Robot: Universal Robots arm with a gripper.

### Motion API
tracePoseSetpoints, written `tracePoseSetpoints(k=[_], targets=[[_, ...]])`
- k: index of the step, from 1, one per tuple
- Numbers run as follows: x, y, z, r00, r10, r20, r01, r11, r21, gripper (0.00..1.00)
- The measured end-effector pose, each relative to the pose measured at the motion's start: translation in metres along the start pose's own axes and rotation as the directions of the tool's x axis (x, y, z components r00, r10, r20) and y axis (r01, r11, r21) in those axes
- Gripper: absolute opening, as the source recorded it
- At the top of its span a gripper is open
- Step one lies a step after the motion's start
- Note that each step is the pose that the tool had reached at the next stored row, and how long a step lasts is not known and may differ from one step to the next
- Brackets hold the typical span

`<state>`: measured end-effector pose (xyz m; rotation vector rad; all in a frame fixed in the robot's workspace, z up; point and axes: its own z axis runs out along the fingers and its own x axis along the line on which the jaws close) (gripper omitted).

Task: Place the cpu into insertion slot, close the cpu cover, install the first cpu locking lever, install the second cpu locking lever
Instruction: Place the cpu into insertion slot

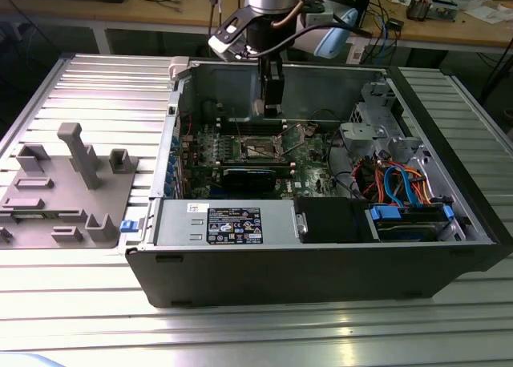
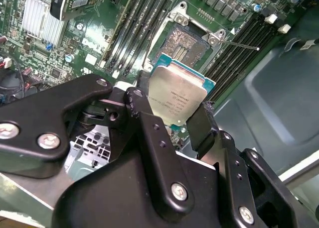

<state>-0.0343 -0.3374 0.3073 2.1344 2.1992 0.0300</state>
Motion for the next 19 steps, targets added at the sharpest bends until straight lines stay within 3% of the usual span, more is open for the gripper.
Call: tracePoseSetpoints(k=[11, 19], targets=[[0.0021, -0.0001, 0.0137, 1.0000, 0.005, 0.0003, -0.005, 1.0000, 0.0018, 0.54], [0.0037, -0.0012, 0.0330, 0.9999, 0.017, 0.0012, -0.017, 0.9999, 0.0024, 0.54]])
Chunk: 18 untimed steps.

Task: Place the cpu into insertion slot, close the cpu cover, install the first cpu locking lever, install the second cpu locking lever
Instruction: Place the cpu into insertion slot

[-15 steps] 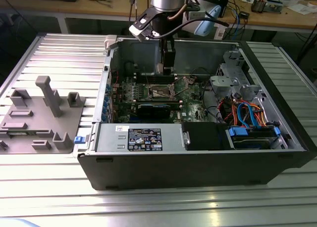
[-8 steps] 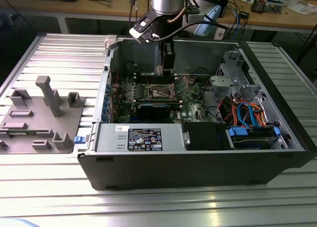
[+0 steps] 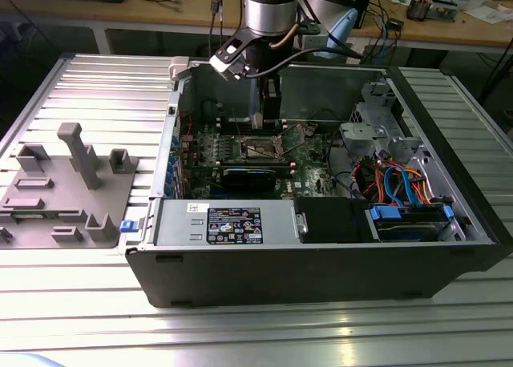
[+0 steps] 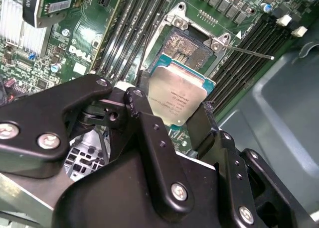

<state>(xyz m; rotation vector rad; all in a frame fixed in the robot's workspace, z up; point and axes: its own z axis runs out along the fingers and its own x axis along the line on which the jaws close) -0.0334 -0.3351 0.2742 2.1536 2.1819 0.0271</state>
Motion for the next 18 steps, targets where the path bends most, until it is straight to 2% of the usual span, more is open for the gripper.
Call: tracePoseSetpoints(k=[18], targets=[[0.0012, -0.0016, 0.0244, 1.0000, 0.000, 0.0029, 0.000, 1.0000, -0.0036, 0.54]])
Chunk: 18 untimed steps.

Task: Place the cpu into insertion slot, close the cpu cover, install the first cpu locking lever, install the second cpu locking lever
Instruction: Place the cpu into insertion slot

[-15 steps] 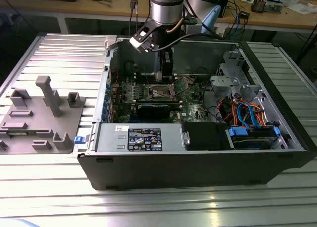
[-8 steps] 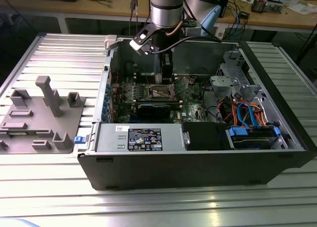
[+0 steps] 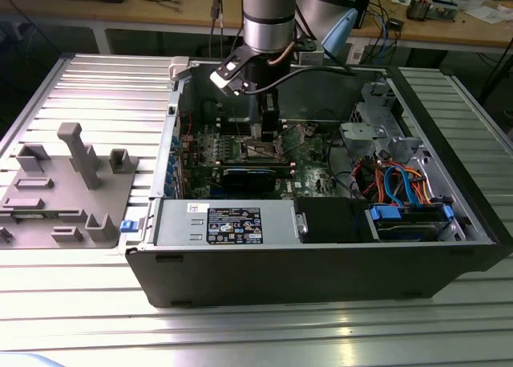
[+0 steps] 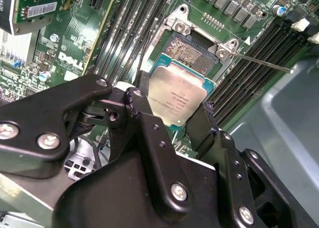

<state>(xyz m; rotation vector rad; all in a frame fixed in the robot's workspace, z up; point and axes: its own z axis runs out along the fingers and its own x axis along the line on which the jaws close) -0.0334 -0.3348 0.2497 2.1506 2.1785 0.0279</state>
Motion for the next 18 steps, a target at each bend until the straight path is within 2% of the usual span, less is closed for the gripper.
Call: tracePoseSetpoints(k=[9, 10, 11, 12, 13, 16, 18], targets=[[0.0002, -0.0001, 0.0017, 1.0000, 0.000, 0.0000, 0.000, 1.0000, -0.0002, 0.54], [0.0004, -0.0003, 0.0027, 1.0000, 0.000, 0.0022, 0.000, 1.0000, 0.0000, 0.54], [0.0013, -0.0004, 0.0056, 1.0000, -0.001, 0.0084, 0.001, 1.0000, 0.0000, 0.54], [0.0056, -0.0012, 0.0168, 0.9999, -0.003, 0.0141, 0.003, 1.0000, 0.0001, 0.54], [0.0067, -0.0016, 0.0237, 0.9999, -0.004, 0.0140, 0.004, 1.0000, 0.0000, 0.54], [0.0089, -0.0024, 0.0347, 0.9999, -0.004, 0.0140, 0.004, 1.0000, 0.0000, 0.54], [0.0095, -0.0034, 0.0366, 0.9999, -0.004, 0.0140, 0.004, 1.0000, 0.0000, 0.54]])
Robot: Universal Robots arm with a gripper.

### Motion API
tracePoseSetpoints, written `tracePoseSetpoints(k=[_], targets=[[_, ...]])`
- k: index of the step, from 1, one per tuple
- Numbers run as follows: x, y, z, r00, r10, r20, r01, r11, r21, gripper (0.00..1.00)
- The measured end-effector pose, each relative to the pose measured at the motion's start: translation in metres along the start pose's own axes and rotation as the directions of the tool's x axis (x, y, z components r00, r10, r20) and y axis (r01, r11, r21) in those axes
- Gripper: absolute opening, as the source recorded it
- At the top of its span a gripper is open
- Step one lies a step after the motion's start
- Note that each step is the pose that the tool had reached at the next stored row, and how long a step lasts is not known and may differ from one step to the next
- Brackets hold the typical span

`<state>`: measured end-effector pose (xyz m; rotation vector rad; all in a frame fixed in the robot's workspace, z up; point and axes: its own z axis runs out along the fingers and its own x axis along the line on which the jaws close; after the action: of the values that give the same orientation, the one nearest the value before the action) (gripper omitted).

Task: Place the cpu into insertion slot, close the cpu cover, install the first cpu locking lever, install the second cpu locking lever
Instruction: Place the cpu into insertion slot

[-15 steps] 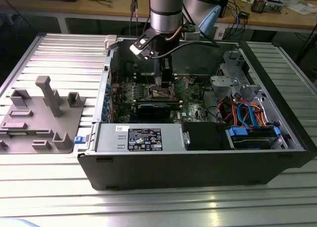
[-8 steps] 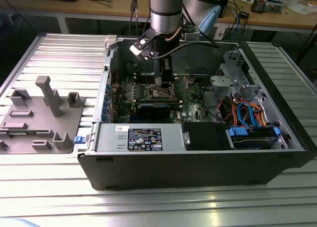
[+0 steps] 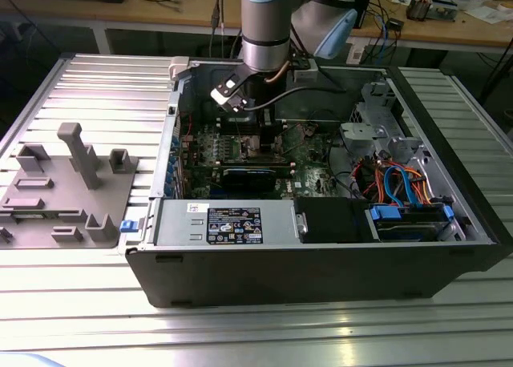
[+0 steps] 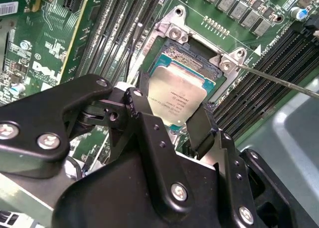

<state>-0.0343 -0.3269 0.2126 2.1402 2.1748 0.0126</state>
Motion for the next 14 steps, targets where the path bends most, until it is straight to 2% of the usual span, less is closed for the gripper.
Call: tracePoseSetpoints(k=[6, 14], targets=[[0.0008, -0.0019, 0.0050, 1.0000, 0.002, 0.0001, -0.002, 1.0000, 0.0001, 0.54], [0.0012, -0.0034, 0.0086, 1.0000, 0.002, 0.0000, -0.002, 1.0000, 0.0001, 0.54]])
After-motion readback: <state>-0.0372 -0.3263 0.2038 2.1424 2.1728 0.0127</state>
